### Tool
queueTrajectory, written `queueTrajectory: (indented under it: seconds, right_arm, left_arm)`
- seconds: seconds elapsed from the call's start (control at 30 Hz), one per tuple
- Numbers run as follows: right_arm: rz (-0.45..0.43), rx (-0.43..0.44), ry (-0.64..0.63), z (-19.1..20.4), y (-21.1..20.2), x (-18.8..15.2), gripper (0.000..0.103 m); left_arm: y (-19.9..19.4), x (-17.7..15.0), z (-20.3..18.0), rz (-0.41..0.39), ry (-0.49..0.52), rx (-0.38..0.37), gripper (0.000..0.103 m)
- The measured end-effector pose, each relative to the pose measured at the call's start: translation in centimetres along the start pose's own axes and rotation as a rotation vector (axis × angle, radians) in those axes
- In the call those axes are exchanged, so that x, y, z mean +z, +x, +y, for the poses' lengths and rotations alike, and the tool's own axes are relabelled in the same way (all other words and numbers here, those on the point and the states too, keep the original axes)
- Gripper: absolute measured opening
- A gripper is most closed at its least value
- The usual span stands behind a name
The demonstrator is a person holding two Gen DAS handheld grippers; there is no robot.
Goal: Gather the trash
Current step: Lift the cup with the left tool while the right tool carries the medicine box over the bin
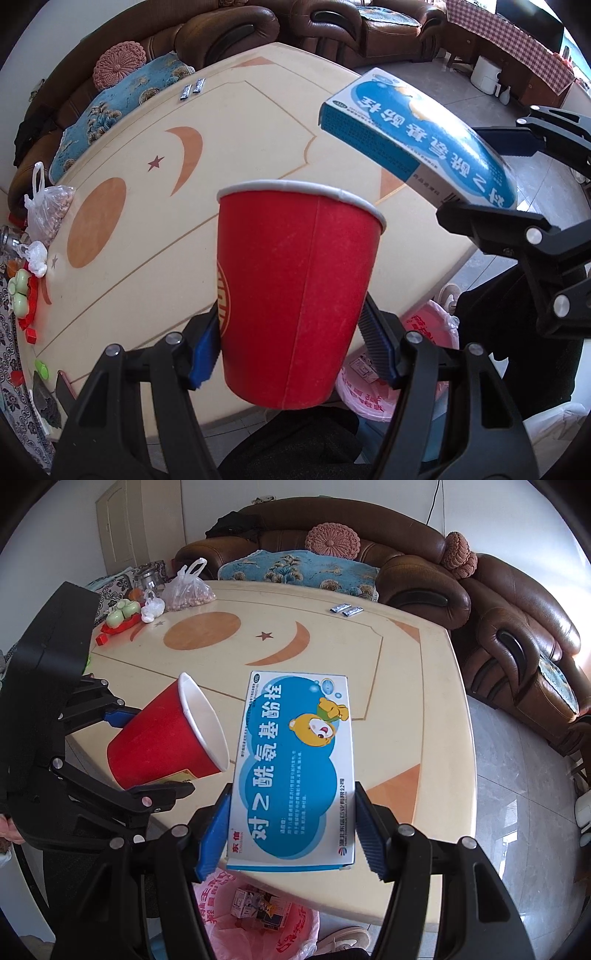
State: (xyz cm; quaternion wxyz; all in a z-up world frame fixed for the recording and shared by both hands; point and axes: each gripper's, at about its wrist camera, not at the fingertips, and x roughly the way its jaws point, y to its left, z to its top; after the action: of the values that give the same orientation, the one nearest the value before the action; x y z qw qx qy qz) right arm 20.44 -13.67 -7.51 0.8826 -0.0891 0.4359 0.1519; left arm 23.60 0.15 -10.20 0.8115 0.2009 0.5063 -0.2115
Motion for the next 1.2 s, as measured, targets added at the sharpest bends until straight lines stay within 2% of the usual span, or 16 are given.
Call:
queueTrajectory:
  seconds: [0.27,0.53,0.93,1.2]
  right_arm:
    - [0.003,0.015,0.004,2.1,-3.2,-4.4,0.06]
    - [0.043,0.028,0.024,3.7,-4.6,-9.0,0.06]
    - [0.122,0.062,0.067,4.7,-3.4,-14.4,0.06]
    - [0.186,0.059,0.075,5.1,-1.1,-17.4,0.06]
  left_arm:
    - [-1.7,-3.2,-2.6,-0.017,-0.004,0.004,0.066]
    - [-1.1,-7.1,-4.8,0.001,-0.048,-0.016,0.066]
    - [1.4,-10.8,-6.9,0.041,-0.096,-0.041,0.066]
    - [4.2,-12.4,-8.3,0.089,-0.121,-0.07,0.066]
